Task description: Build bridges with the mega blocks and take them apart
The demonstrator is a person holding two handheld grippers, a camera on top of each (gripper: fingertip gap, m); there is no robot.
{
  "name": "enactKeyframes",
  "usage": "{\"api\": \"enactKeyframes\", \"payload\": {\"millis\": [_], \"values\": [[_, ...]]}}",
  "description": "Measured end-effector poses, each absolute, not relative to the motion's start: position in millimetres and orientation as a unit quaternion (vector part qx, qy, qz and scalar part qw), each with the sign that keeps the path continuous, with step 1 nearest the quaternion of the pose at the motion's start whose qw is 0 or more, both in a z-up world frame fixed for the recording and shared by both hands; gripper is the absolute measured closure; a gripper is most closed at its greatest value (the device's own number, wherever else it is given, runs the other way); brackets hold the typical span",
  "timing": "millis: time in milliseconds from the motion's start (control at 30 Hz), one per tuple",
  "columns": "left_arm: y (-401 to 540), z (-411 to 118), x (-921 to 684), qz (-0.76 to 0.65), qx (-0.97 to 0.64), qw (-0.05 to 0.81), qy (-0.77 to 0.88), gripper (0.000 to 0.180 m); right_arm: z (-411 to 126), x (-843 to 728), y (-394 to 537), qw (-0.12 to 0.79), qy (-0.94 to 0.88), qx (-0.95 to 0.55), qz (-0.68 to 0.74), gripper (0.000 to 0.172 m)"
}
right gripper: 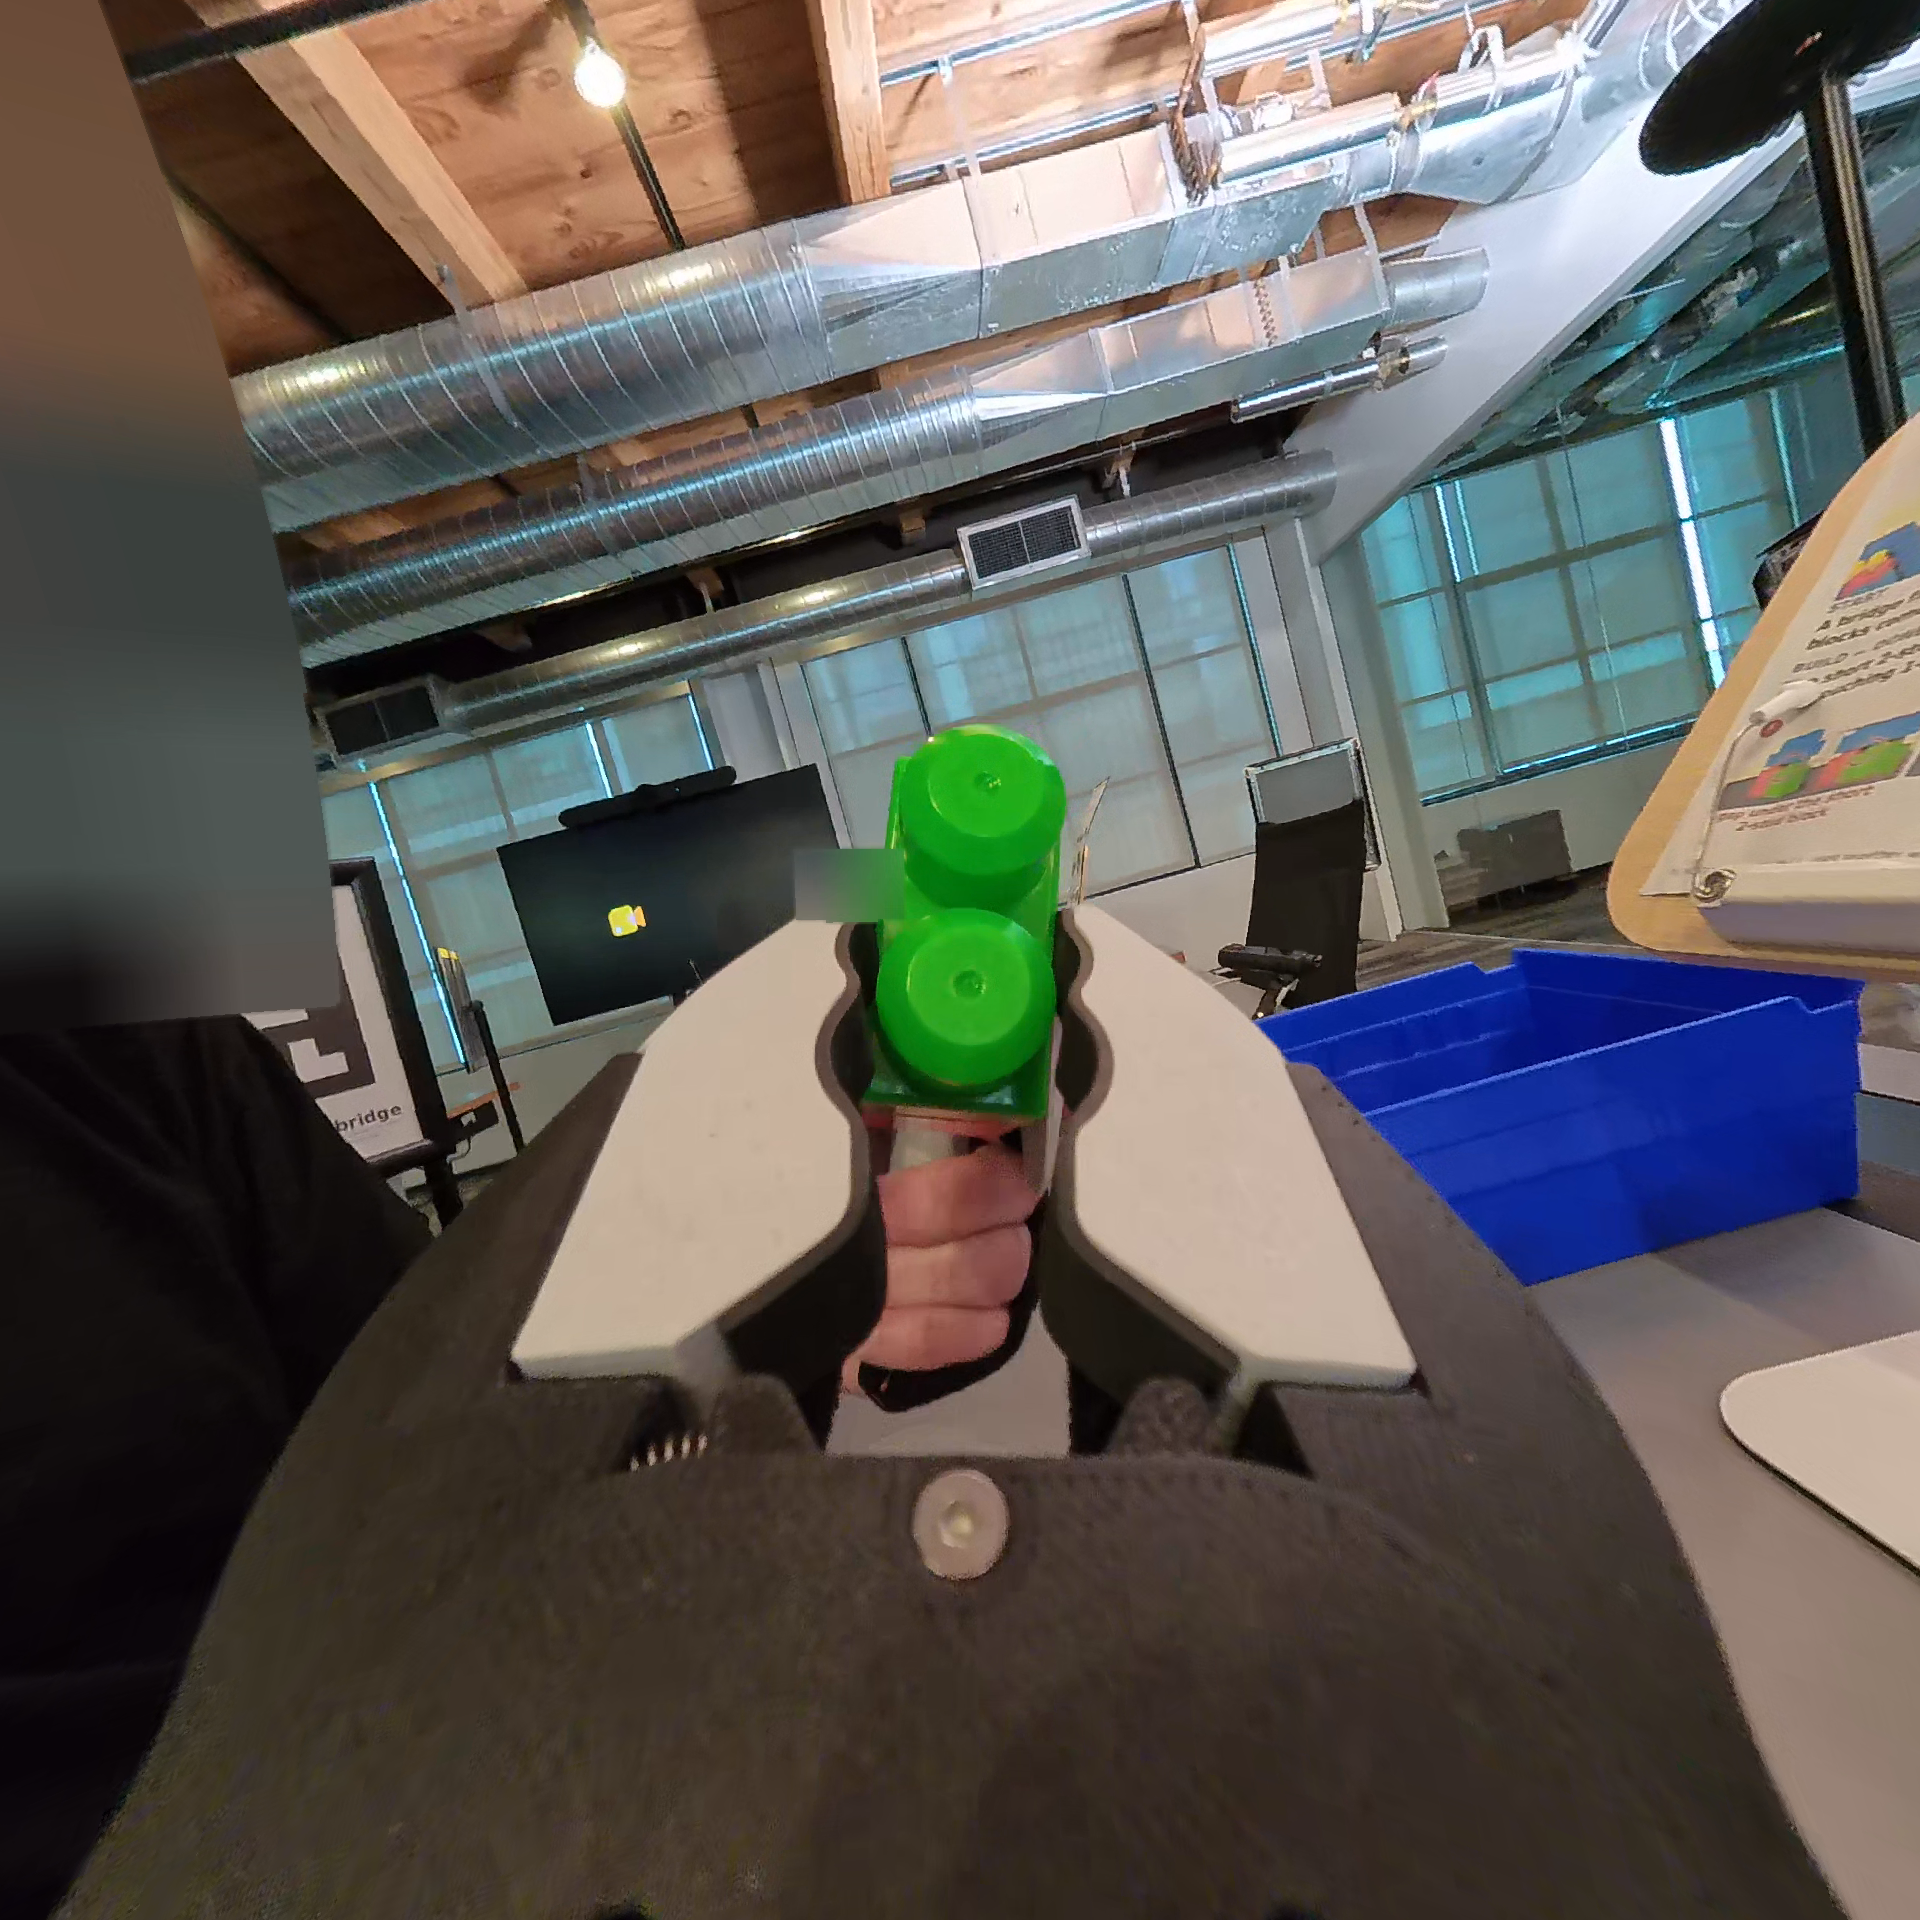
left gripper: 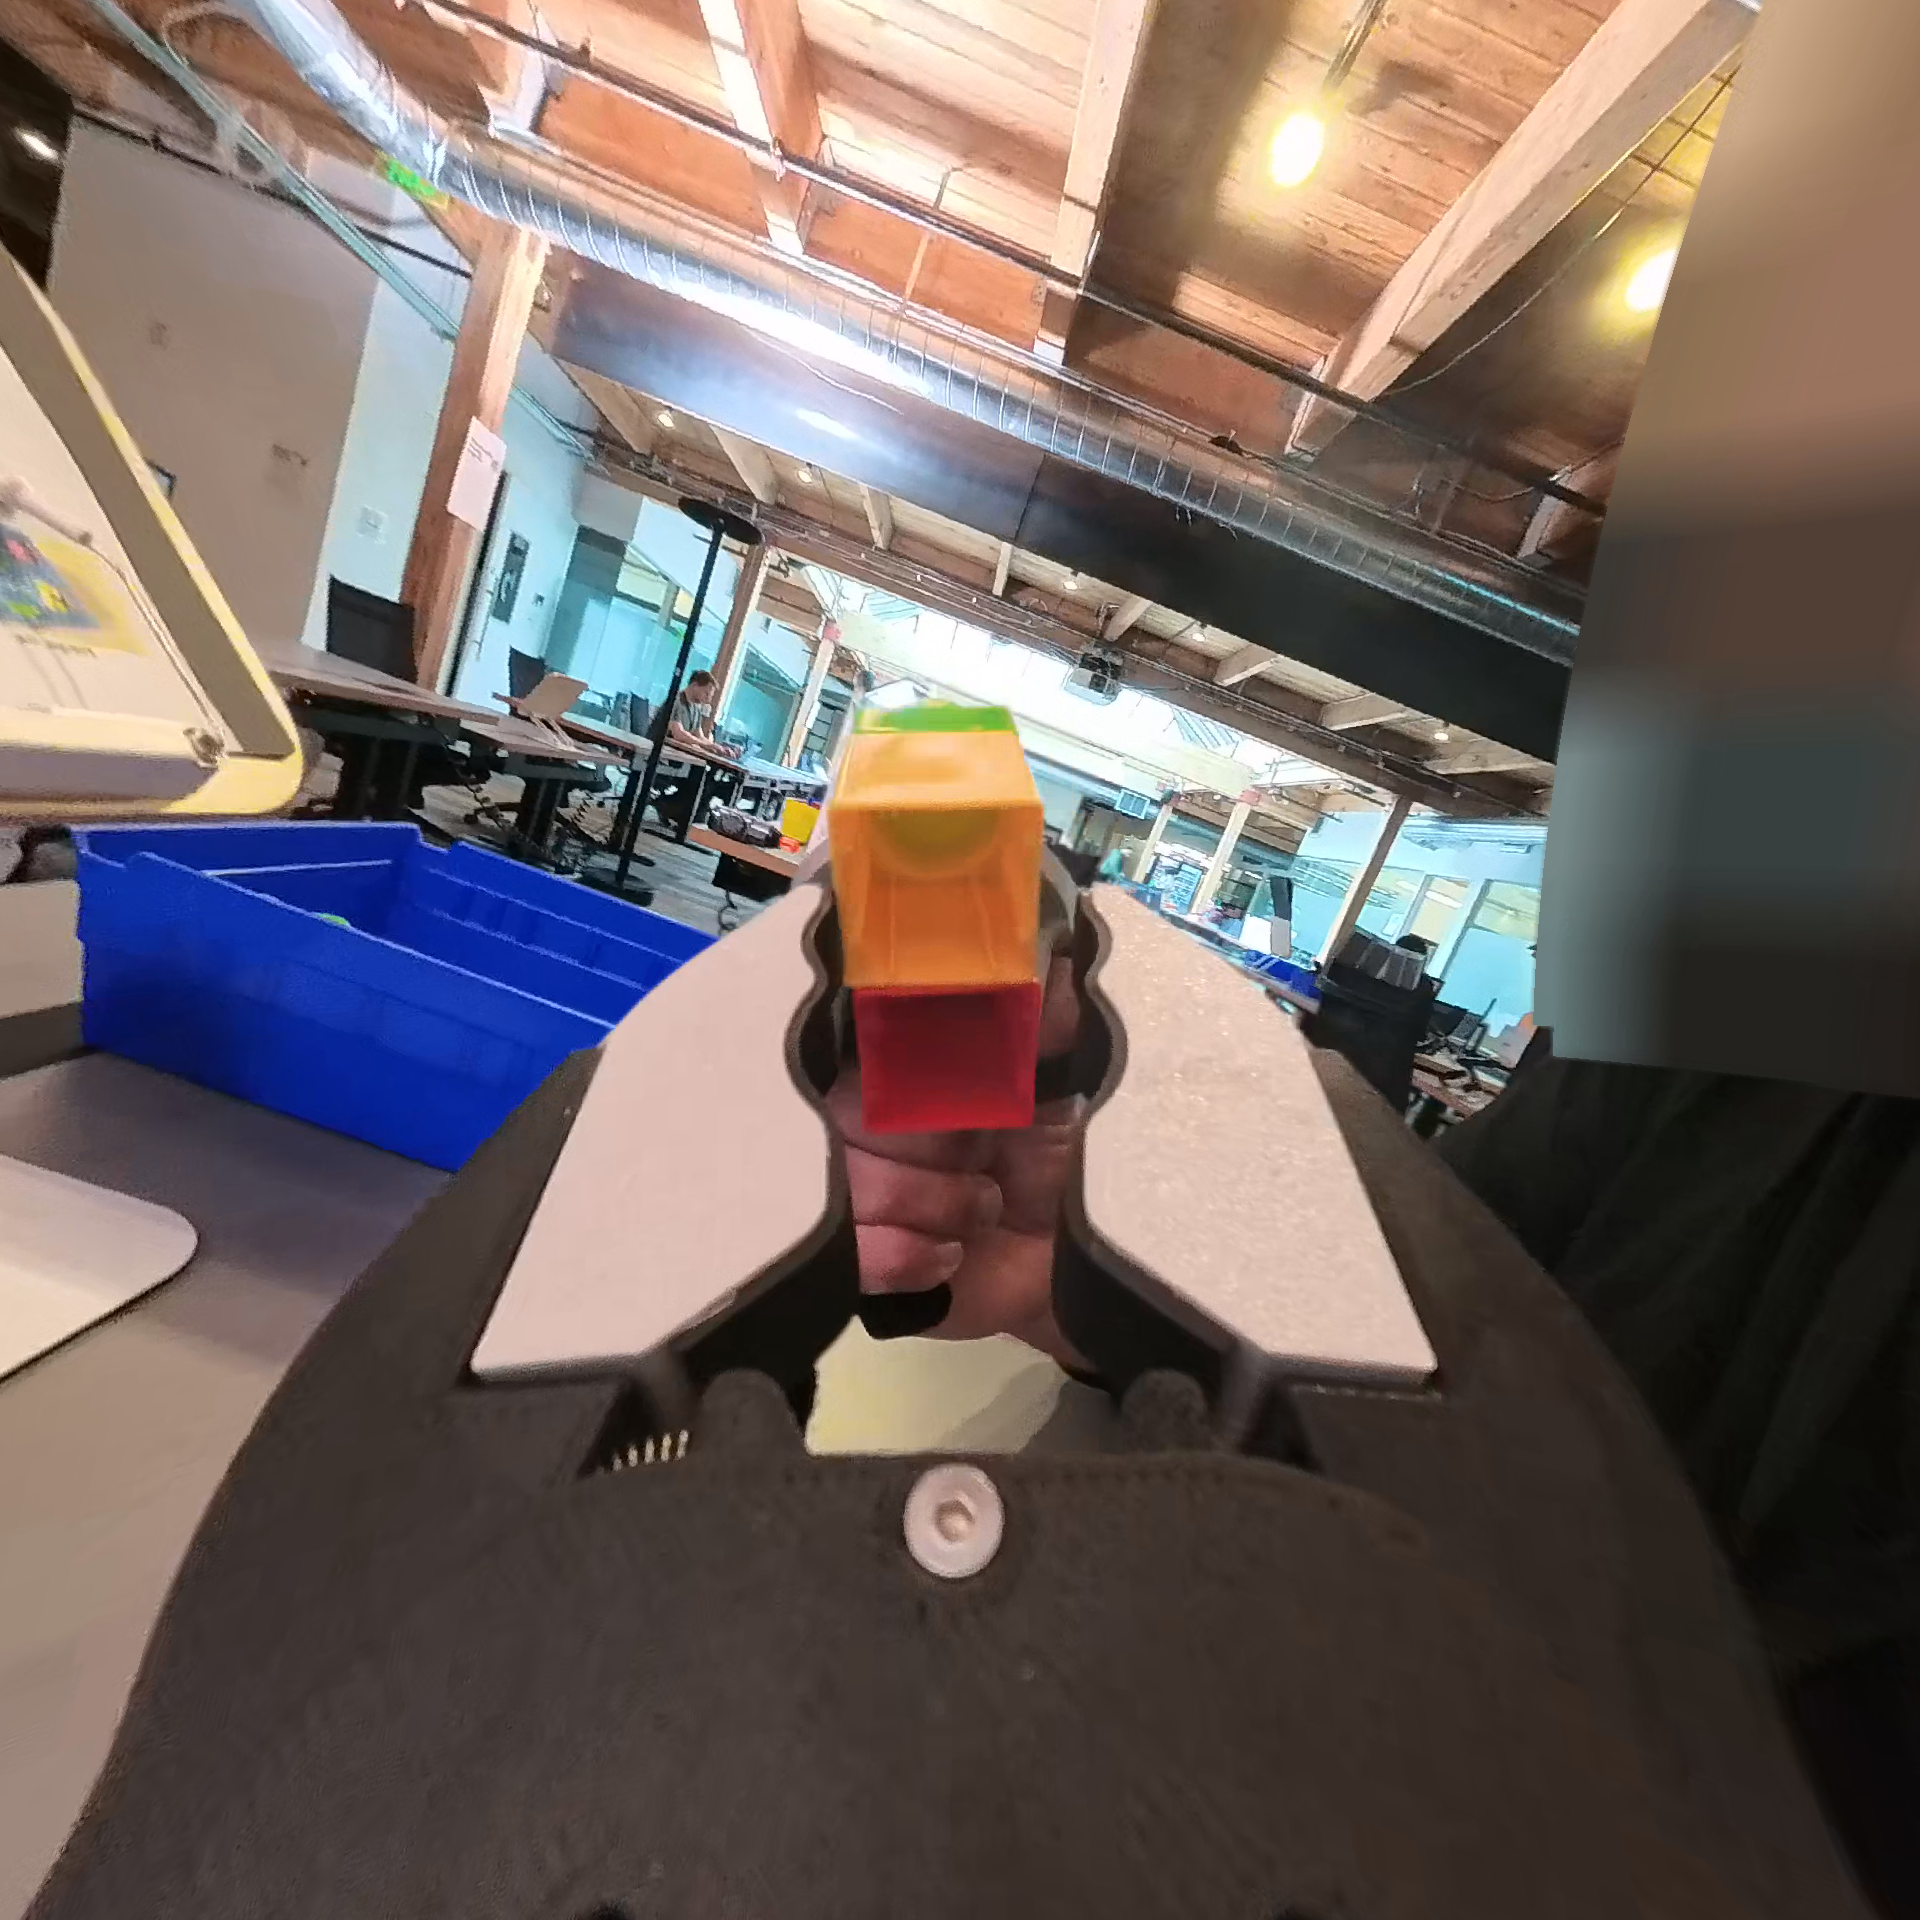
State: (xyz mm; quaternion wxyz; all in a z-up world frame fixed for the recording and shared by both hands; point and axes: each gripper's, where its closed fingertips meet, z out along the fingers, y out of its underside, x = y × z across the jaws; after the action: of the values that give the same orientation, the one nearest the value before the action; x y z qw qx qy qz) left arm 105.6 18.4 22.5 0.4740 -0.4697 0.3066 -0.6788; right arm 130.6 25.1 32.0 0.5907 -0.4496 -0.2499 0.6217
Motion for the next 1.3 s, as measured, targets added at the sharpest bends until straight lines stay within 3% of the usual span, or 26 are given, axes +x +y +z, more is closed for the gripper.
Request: {"api": "enactKeyframes", "payload": {"millis": [467,567,700,900,1133,1300], "values": [[26,24,98,-0.703,-0.457,0.475,0.265,0.146,28,122,26,0.586,-0.273,-0.468,0.603,0.139],[31,25,92,-0.729,-0.442,0.47,0.227,0.146,28,121,26,0.585,-0.275,-0.476,0.596,0.118],[37,26,85,-0.761,-0.414,0.468,0.173,0.146,15,109,24,0.564,-0.292,-0.5,0.588,0.116],[33,26,93,-0.778,-0.39,0.47,0.15,0.146,10,93,22,0.546,-0.286,-0.514,0.597,0.133],[33,26,94,-0.796,-0.372,0.456,0.139,0.145,12,96,22,0.554,-0.282,-0.519,0.587,0.135],[37,28,90,-0.796,-0.378,0.45,0.144,0.126,22,112,27,0.583,-0.275,-0.521,0.56,0.135]]}}
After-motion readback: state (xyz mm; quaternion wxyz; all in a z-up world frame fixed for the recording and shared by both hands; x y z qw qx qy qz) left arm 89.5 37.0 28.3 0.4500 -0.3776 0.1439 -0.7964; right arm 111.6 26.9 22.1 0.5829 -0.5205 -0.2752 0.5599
